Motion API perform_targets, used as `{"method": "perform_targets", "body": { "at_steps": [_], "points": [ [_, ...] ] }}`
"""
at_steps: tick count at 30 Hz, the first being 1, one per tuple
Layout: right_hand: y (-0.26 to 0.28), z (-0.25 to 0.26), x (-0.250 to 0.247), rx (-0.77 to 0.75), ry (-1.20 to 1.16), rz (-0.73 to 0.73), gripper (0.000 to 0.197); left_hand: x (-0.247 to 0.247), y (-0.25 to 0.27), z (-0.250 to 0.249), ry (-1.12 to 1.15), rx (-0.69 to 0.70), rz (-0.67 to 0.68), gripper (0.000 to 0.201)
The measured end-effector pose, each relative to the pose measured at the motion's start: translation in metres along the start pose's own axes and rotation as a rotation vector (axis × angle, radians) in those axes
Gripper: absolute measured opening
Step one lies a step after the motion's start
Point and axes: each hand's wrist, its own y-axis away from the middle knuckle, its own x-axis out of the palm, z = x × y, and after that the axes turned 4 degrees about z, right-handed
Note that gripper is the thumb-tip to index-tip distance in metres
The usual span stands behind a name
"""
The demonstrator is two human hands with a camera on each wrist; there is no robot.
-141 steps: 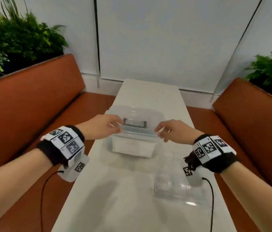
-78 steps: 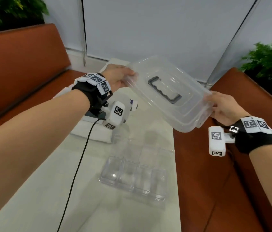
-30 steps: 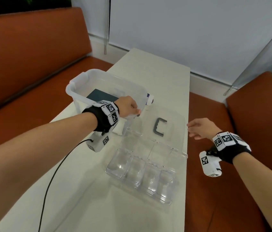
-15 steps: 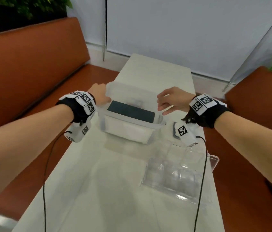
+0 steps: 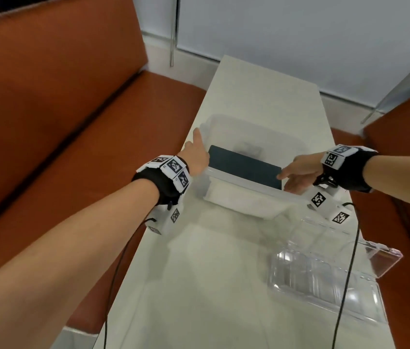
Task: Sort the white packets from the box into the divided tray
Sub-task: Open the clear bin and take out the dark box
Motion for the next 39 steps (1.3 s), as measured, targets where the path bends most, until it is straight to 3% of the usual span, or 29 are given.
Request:
{"method": "perform_targets", "body": {
  "at_steps": [7,12,14,16,18,19,22,24,31,35,39],
  "points": [
    [-0.016,0.005,0.012,0.028,0.107,0.02,0.037,0.0,-0.002,-0.003,0.068,-0.019,0.042,0.066],
    [-0.036,-0.006,0.0,0.157,-0.04,0.124,0.098,0.002,-0.006,-0.002,0.049,-0.029,0.044,0.066],
    [-0.033,-0.001,-0.001,0.156,-0.099,0.14,0.108,0.002,-0.007,-0.002,0.05,-0.024,0.045,0.066],
    [-0.013,0.01,0.0,0.12,-0.156,0.13,0.1,0.003,-0.009,-0.001,0.056,-0.025,0.045,0.067],
    [0.004,0.018,-0.001,0.047,-0.229,0.106,0.064,0.004,-0.01,-0.001,0.055,-0.03,0.045,0.068],
    [0.008,0.02,-0.004,0.02,-0.3,0.111,0.055,0.005,-0.01,0.0,0.055,-0.03,0.044,0.068],
    [0.01,0.017,-0.011,0.042,-0.523,0.113,0.082,0.005,-0.01,0.001,0.063,-0.026,0.05,0.07],
    [0.011,0.017,-0.013,0.051,-0.559,0.095,0.082,0.005,-0.009,0.001,0.067,-0.022,0.051,0.07],
    [0.012,0.011,-0.015,0.041,-0.354,0.021,0.086,0.003,-0.006,-0.001,0.105,-0.02,0.05,0.069],
    [0.022,0.013,-0.017,0.036,-0.373,-0.044,0.069,0.005,-0.007,-0.002,0.119,-0.031,0.035,0.071],
    [0.033,0.018,-0.011,0.034,-0.398,-0.057,0.03,0.007,-0.008,-0.003,0.132,-0.047,0.031,0.075]
  ]
}}
